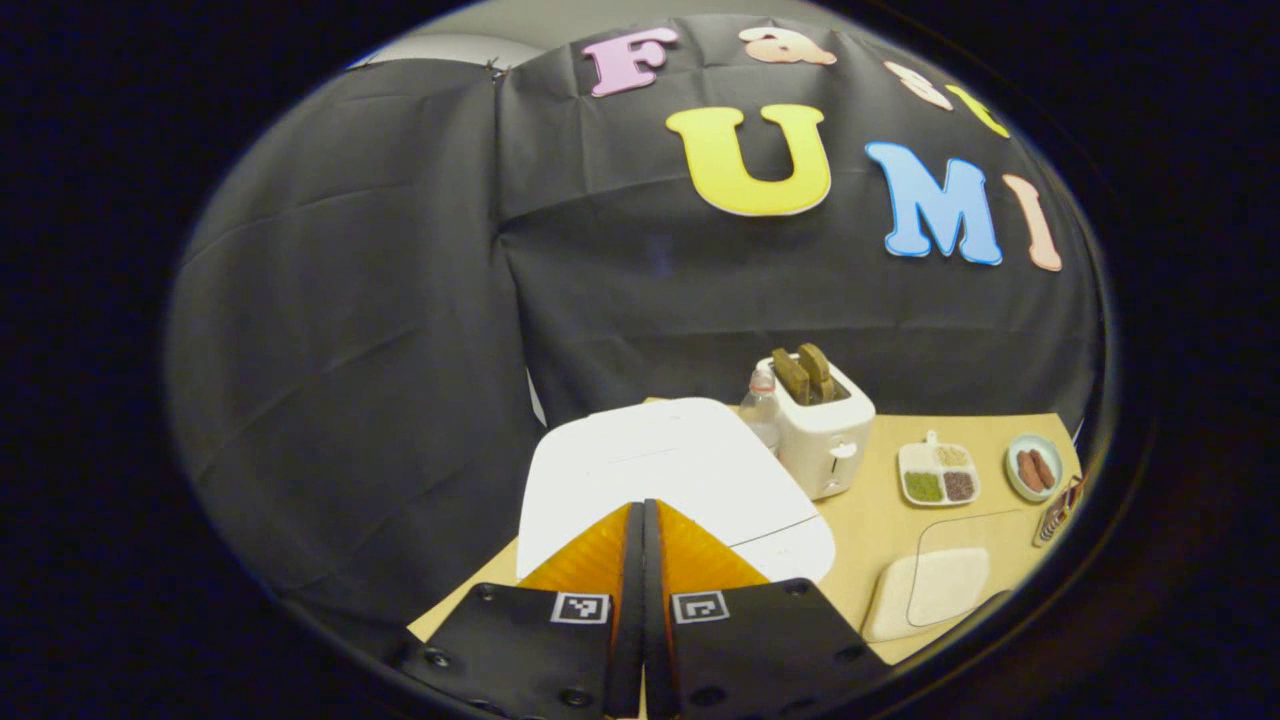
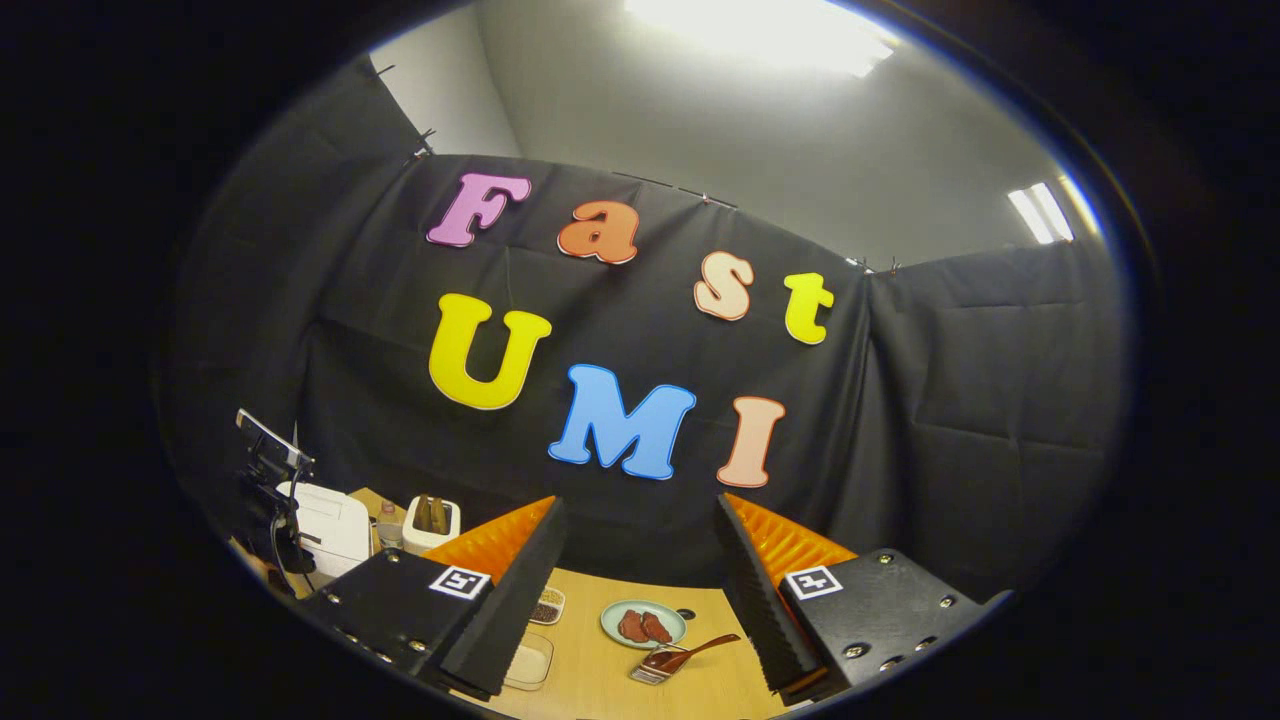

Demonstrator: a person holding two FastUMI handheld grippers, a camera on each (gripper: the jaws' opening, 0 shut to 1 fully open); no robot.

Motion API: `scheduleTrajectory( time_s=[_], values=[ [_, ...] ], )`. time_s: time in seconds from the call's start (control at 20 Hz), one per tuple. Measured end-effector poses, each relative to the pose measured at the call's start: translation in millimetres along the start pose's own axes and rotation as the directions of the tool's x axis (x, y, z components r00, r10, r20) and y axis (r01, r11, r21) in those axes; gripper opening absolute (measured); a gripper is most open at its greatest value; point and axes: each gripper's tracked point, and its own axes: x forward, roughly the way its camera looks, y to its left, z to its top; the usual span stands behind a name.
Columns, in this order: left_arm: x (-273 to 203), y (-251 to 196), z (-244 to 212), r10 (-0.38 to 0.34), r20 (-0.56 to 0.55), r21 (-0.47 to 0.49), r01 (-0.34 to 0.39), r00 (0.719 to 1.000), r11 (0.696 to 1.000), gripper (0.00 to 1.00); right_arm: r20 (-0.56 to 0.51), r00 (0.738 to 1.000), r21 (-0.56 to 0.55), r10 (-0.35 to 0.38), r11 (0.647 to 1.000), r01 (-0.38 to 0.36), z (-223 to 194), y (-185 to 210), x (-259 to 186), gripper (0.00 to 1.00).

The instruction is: Close the left gripper, press the button to open the rice cooker; take a wooden spoon from the chopstick holder with the right hand, scoop a spoonful of rice and pour it into the rice cooker, then put the wooden spoon back into the chopstick holder.

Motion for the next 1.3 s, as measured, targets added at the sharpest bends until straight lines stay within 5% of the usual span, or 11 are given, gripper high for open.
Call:
scheduleTrajectory(
  time_s=[0.3,0.55,0.8,0.95,1.15,1.3],
  values=[
    [40,-16,-41,-0.028,-0.138,-0.038,0.023,0.990,0.999,0.09,-0.033,0.999,-0.018,-0.012,1.000,0.011,-7,3,10,0.92],
    [32,-8,2,0.012,0.033,-0.012,-0.011,0.999,1.000,0.09,-0.028,1.000,0.009,-0.008,1.000,0.008,-9,-1,11,0.92],
    [1,0,74,0.005,0.262,-0.043,0.007,0.965,0.999,0.12,-0.019,1.000,0.015,-0.003,1.000,0.004,-9,-4,1,0.92],
    [2,-5,61,-0.031,0.228,-0.071,0.048,0.973,0.996,0.27,-0.007,1.000,0.021,-0.013,1.000,0.013,-8,-12,-4,0.92],
    [-1,-8,60,-0.037,0.225,-0.087,0.058,0.974,0.995,0.31,-0.005,0.999,0.019,-0.041,0.999,0.041,-9,-25,-15,0.92],
    [-7,-10,53,-0.053,0.217,-0.072,0.070,0.975,0.995,0.23,-0.010,0.997,0.011,-0.072,0.997,0.072,-14,-35,-19,0.92]
  ],
)
